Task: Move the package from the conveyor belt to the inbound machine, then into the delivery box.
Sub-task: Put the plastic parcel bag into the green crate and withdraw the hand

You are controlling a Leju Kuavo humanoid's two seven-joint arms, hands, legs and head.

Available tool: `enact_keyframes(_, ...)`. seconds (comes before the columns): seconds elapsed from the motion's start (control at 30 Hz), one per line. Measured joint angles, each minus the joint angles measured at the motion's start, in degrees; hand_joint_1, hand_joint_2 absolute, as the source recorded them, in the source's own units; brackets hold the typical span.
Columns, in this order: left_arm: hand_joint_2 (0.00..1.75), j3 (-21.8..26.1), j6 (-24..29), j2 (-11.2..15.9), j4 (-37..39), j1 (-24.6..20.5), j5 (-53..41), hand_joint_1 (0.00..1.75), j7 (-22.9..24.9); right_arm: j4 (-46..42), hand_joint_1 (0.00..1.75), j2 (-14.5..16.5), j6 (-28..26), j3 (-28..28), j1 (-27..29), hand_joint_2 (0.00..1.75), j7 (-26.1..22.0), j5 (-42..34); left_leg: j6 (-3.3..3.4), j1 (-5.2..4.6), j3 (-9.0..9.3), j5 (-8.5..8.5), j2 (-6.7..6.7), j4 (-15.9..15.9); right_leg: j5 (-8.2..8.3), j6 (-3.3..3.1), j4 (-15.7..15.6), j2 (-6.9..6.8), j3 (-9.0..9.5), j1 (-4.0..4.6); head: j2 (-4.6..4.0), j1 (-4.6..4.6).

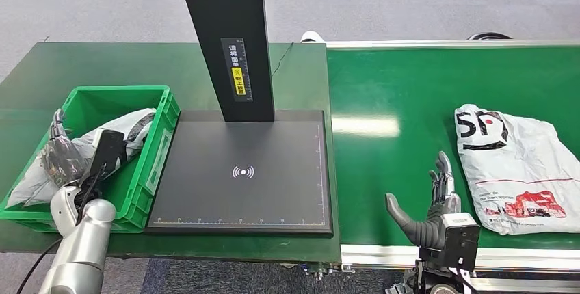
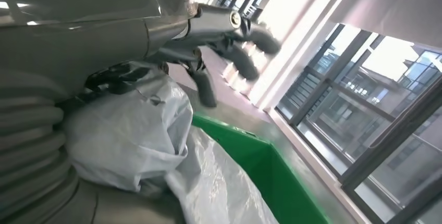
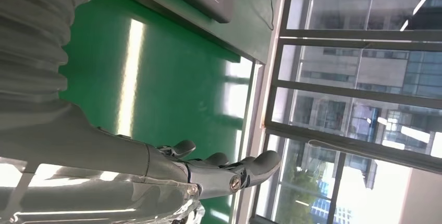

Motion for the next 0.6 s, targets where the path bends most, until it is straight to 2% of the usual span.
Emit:
enact_keyframes(0.43, 1.75, -2.11, -1.98, 0.49, 0.17, 0.41, 2.08, 0.0, -0.78, 0.53, 0.0, 0.01, 0.51, 0.28, -0.45, 1.75, 0.67, 0.92, 0.01, 0.0, 0.14, 0.01, -0.12, 0.0, 0.0, 0.0, 0.0, -0.15, 0.2, 0.0, 0.0, 0.01)
enact_keyframes(0.5, 1.75, -2.43, -0.5, 0.46, -0.41, 0.99, 4.74, 0.0, -3.68, 0.69, 0.0, 0.02, 0.6, 0.42, -0.48, 1.75, 0.8, 1.13, 0.01, -0.01, 0.19, 0.01, -0.14, 0.0, -0.01, 0.0, 0.0, -0.17, 0.24, 0.0, 0.0, 0.01)
enact_keyframes(0.6, 1.75, -3.2, 1.88, -0.05, -3.39, 3.16, 13.15, 0.0, -12.37, 0.87, 0.0, 0.02, 0.61, 0.49, -0.47, 1.75, 0.84, 1.18, 0.01, 0.0, 0.2, 0.01, -0.12, 0.0, -0.01, 0.0, 0.0, -0.17, 0.23, 0.0, 0.0, 0.01)
